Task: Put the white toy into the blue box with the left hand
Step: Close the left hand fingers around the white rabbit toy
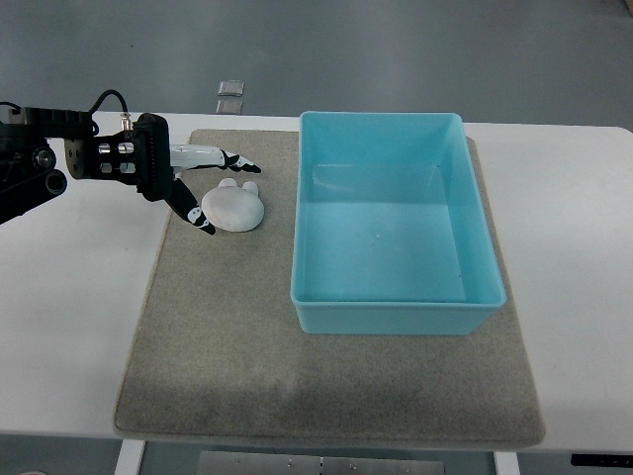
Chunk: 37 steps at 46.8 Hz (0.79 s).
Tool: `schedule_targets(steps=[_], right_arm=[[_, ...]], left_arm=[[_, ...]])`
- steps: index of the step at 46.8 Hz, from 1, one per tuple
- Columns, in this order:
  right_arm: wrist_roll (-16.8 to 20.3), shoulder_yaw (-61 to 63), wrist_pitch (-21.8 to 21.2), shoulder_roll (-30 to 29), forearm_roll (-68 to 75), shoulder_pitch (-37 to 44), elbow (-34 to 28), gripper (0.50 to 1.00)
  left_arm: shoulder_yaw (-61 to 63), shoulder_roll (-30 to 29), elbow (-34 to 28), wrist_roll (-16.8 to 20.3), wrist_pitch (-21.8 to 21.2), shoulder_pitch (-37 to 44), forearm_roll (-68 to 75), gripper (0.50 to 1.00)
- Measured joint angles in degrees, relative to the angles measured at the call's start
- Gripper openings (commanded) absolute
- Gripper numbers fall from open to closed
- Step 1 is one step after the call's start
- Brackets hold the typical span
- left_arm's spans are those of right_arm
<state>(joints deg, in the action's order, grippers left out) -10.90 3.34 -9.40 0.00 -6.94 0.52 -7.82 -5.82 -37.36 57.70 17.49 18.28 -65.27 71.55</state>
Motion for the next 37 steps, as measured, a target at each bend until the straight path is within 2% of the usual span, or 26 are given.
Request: schedule_targets(steps=[8, 17, 23, 32, 37], right_arm=[[0.0, 0.0, 0.0, 0.0, 0.0, -0.03, 0.0, 0.936], [0.0, 0.0, 0.0, 0.0, 0.0, 0.0, 0.0, 0.936], [0.0, 0.0, 0.0, 0.0, 0.0, 0.0, 0.0, 0.936], [0.0, 0.0, 0.0, 0.0, 0.0, 0.01, 0.0, 0.936], [0.0, 0.0, 0.0, 0.0, 0.0, -0.04, 0.0, 0.936]], left_arm=[[0.08, 0.43, -0.14, 0.02, 0.0, 0.45, 0.07, 0.936], [0.33, 1.17, -0.21, 0.07, 0.08, 0.64, 0.08, 0.853], [0.37, 1.45, -0.31, 0.08, 0.08, 0.83, 0.08, 0.697], [0.29, 1.51, -0.54, 0.09, 0.01, 0.83, 0.08, 0.551], [0.28, 1.54, -1.08, 0.09, 0.01, 0.71, 0.08, 0.503]])
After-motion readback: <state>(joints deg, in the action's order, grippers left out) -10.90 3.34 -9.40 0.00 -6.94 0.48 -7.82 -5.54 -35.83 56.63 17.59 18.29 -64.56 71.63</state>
